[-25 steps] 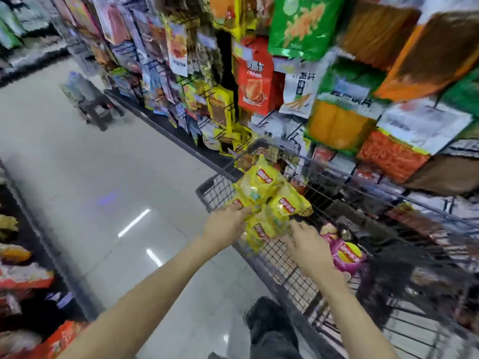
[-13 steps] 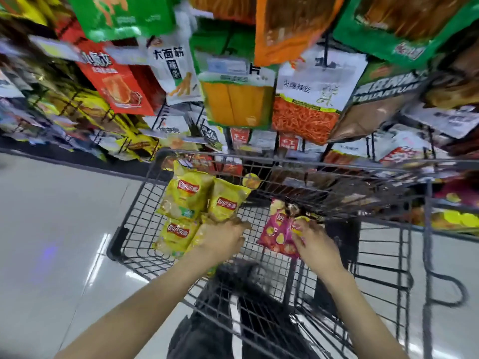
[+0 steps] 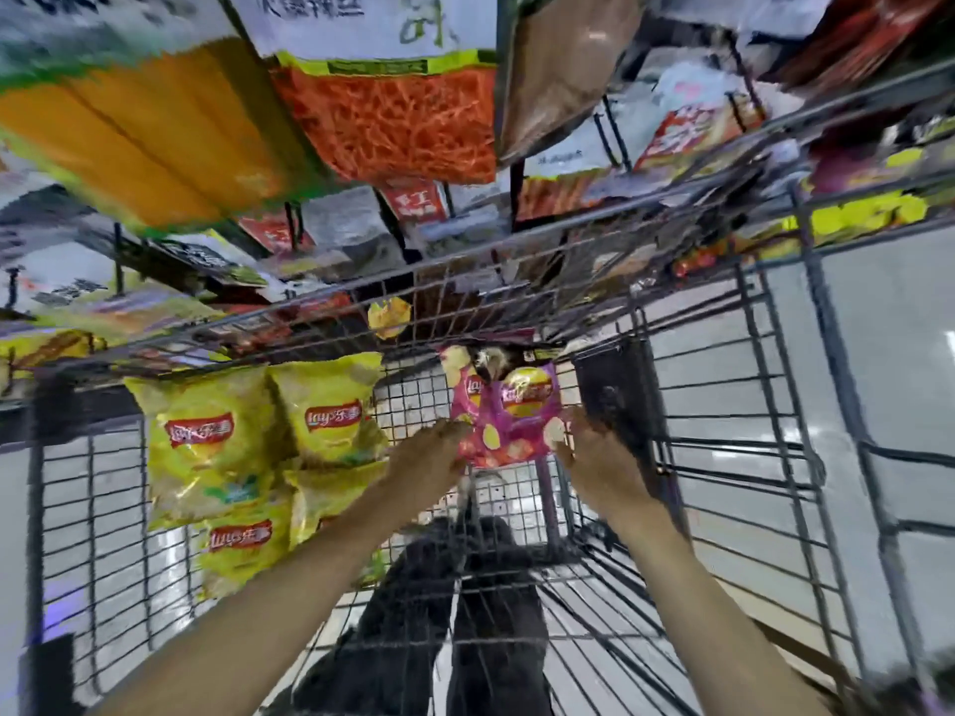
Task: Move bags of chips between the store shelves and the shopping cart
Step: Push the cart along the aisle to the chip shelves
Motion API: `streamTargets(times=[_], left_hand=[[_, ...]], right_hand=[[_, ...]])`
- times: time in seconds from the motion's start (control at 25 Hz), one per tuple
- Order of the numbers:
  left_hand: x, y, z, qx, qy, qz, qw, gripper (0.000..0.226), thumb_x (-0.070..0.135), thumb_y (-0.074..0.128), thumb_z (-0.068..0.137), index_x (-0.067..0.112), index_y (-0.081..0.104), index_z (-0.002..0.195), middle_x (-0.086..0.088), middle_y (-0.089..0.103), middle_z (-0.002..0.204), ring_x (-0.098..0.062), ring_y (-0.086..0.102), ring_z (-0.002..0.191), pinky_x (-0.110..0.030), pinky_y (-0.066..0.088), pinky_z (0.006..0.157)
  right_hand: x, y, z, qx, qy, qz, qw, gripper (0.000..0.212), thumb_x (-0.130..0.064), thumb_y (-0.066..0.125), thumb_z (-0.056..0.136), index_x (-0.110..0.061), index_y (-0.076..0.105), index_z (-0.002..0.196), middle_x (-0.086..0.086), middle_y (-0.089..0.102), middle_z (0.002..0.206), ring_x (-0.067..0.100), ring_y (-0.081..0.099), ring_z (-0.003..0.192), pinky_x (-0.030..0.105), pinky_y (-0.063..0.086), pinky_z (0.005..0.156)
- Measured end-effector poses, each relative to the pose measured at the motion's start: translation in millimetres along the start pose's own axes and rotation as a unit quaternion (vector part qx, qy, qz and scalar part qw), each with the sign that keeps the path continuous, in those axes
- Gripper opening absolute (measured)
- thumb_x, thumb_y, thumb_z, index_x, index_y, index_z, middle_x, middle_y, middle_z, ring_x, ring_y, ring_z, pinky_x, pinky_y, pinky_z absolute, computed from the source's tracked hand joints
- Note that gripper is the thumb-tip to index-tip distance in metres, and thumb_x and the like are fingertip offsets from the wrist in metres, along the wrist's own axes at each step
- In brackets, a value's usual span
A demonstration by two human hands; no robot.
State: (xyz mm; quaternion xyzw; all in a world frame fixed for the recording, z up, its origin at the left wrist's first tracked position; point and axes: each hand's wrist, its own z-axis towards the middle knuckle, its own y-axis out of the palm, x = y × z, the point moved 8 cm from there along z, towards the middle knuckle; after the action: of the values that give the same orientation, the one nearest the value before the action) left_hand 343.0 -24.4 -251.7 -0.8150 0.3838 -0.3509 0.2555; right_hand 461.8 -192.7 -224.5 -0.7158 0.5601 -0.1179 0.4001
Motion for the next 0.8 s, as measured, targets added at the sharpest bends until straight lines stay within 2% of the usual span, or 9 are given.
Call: streamTargets(times=[0.08, 0.16, 0.32, 0.4, 0.48, 0.56, 0.64, 0.72, 0.8], left_hand=[[-6.2, 24.0, 20.2, -0.026, 0.001, -0.009, 1.0, 0.057, 0.037, 0.058, 0.097, 0.022, 0.036, 0.147, -0.007, 0.053, 0.137, -0.024, 0.06, 0.115, -0.04, 0.054, 0.089], [-9.7, 40.2, 34.0, -0.028, -0.002, -0.035, 0.999, 0.06, 0.042, 0.057, 0.097, 0.02, 0.034, 0.147, -0.008, 0.056, 0.134, -0.024, 0.061, 0.112, -0.038, 0.055, 0.084], [-5.9, 67.2, 57.1, -0.018, 0.005, -0.123, 0.992, 0.081, 0.043, 0.062, 0.093, 0.017, 0.018, 0.156, -0.01, 0.048, 0.147, -0.029, 0.054, 0.126, -0.037, 0.049, 0.093], [-4.4, 77.6, 64.2, -0.003, 0.005, -0.19, 0.982, 0.091, 0.058, 0.063, 0.088, 0.023, 0.014, 0.157, -0.006, 0.047, 0.148, -0.026, 0.052, 0.128, -0.045, 0.049, 0.1], [-6.9, 90.3, 71.3, 0.01, -0.018, -0.26, 0.965, 0.107, 0.076, 0.063, 0.076, 0.035, 0.005, 0.156, -0.003, 0.048, 0.148, -0.024, 0.053, 0.128, -0.05, 0.051, 0.097], [-2.7, 97.7, 72.9, 0.009, -0.062, -0.291, 0.955, 0.12, 0.08, 0.067, 0.068, 0.044, -0.01, 0.153, -0.006, 0.042, 0.151, -0.027, 0.052, 0.128, -0.05, 0.053, 0.096], [6.7, 100.2, 68.9, 0.004, -0.085, -0.317, 0.945, 0.122, 0.068, 0.071, 0.074, 0.037, -0.016, 0.154, -0.003, 0.041, 0.152, -0.016, 0.056, 0.116, -0.028, 0.057, 0.088], [11.3, 102.9, 67.7, 0.017, -0.077, -0.359, 0.93, 0.114, 0.047, 0.075, 0.082, 0.029, -0.009, 0.156, 0.007, 0.045, 0.144, -0.001, 0.057, 0.098, 0.0, 0.046, 0.07], [3.8, 106.8, 63.9, 0.031, -0.087, -0.39, 0.916, 0.104, 0.041, 0.075, 0.084, 0.031, 0.001, 0.157, 0.007, 0.052, 0.14, -0.005, 0.054, 0.106, 0.0, 0.04, 0.07]], right_hand=[[8.9, 20.1, 13.7, -0.004, 0.011, 0.003, 1.0, 0.053, -0.032, 0.042, 0.103, -0.018, 0.024, 0.151, 0.014, 0.058, 0.128, 0.036, 0.061, 0.111, 0.04, 0.051, 0.081], [15.0, 36.6, 27.2, -0.008, 0.027, 0.021, 0.999, 0.059, -0.031, 0.044, 0.102, -0.013, 0.02, 0.153, 0.016, 0.054, 0.132, 0.037, 0.06, 0.114, 0.043, 0.052, 0.087], [32.1, 73.3, 56.4, -0.016, 0.063, 0.051, 0.997, 0.067, -0.024, 0.044, 0.101, -0.009, 0.009, 0.155, 0.02, 0.047, 0.139, 0.04, 0.057, 0.119, 0.05, 0.051, 0.095], [39.3, 85.7, 68.8, 0.005, 0.075, 0.086, 0.993, 0.066, -0.022, 0.041, 0.101, -0.013, 0.004, 0.155, 0.022, 0.048, 0.138, 0.042, 0.058, 0.117, 0.057, 0.05, 0.095], [37.0, 85.2, 74.0, 0.012, 0.085, 0.113, 0.99, 0.068, -0.026, 0.04, 0.103, -0.015, -0.002, 0.155, 0.022, 0.049, 0.137, 0.042, 0.061, 0.113, 0.055, 0.052, 0.092], [36.0, 82.9, 78.6, -0.003, 0.107, 0.14, 0.984, 0.069, -0.036, 0.038, 0.104, -0.017, -0.003, 0.156, 0.02, 0.047, 0.138, 0.041, 0.059, 0.115, 0.052, 0.052, 0.095], [36.6, 80.6, 82.7, 0.0, 0.117, 0.182, 0.976, 0.069, -0.044, 0.037, 0.102, -0.021, 0.001, 0.156, 0.018, 0.045, 0.141, 0.041, 0.057, 0.119, 0.053, 0.05, 0.098], [35.3, 79.9, 82.9, 0.005, 0.102, 0.189, 0.977, 0.067, -0.048, 0.038, 0.101, -0.02, 0.007, 0.155, 0.018, 0.045, 0.141, 0.041, 0.057, 0.119, 0.055, 0.051, 0.097], [33.0, 80.5, 80.6, 0.006, 0.075, 0.177, 0.981, 0.064, -0.047, 0.037, 0.101, -0.017, 0.014, 0.152, 0.018, 0.048, 0.138, 0.041, 0.059, 0.116, 0.051, 0.052, 0.094]])
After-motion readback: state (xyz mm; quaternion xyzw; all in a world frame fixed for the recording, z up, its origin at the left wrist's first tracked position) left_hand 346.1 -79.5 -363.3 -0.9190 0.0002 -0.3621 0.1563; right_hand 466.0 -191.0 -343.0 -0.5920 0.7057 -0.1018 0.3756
